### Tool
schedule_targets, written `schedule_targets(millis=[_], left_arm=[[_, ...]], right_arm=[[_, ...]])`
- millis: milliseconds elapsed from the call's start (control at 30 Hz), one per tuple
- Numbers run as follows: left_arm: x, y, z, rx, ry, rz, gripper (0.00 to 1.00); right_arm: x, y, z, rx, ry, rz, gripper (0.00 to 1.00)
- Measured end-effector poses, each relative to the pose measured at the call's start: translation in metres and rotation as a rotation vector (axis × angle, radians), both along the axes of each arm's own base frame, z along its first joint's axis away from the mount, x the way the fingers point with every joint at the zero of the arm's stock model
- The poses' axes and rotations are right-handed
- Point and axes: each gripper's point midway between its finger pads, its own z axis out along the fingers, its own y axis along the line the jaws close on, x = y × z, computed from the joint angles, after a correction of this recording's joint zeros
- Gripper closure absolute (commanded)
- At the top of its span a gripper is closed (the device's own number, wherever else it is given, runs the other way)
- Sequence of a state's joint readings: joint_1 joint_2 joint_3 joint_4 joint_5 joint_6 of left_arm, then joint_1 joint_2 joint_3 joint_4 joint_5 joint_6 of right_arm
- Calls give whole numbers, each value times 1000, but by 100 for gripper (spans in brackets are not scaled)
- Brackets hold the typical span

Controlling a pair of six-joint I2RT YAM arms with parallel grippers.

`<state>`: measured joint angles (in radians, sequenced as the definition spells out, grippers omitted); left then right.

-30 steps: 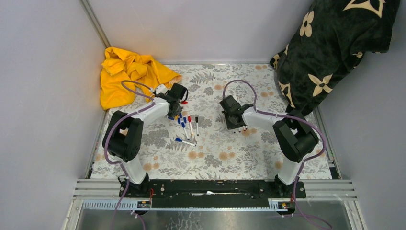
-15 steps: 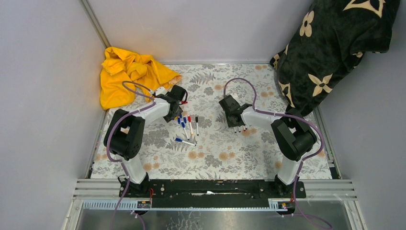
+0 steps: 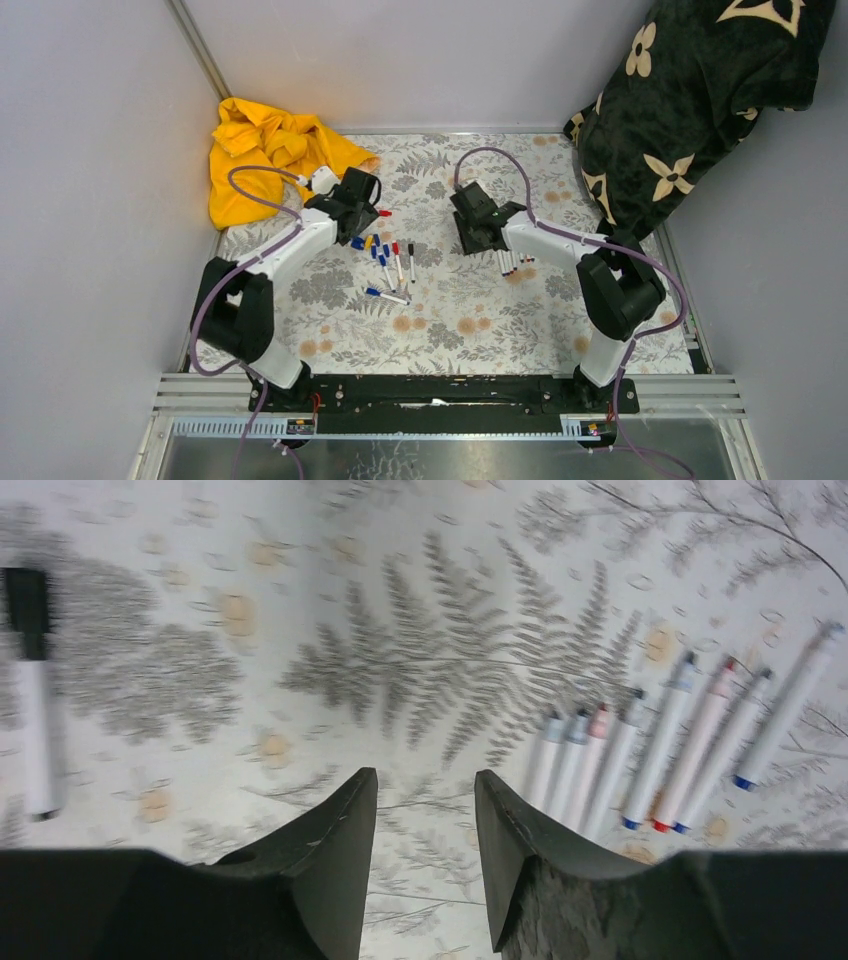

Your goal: Open the pen caps

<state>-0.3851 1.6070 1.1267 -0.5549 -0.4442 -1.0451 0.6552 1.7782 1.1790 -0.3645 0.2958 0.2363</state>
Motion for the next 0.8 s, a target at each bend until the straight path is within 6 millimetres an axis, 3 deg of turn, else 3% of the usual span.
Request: schedule_targets(millis=[133,267,433,633,800], left_arm=[[-5,-2,26,-46,-65,-6,33],[-21,-2,33,-94,-86,-15,33],[-44,-4,30,-152,-76,-33,33],[-55,-7,45,-204,-119,-55,33],[-58,-9,57,-231,-149,-69,33]], right_arm=[[-3,39,22,80,-15,76,52],[-15,84,33,150,-8,155,52],[-26,123,18,181,47,201,52],[-28,151,-7,167,107,201,52],[-26,166,-16,168,122,189,52]])
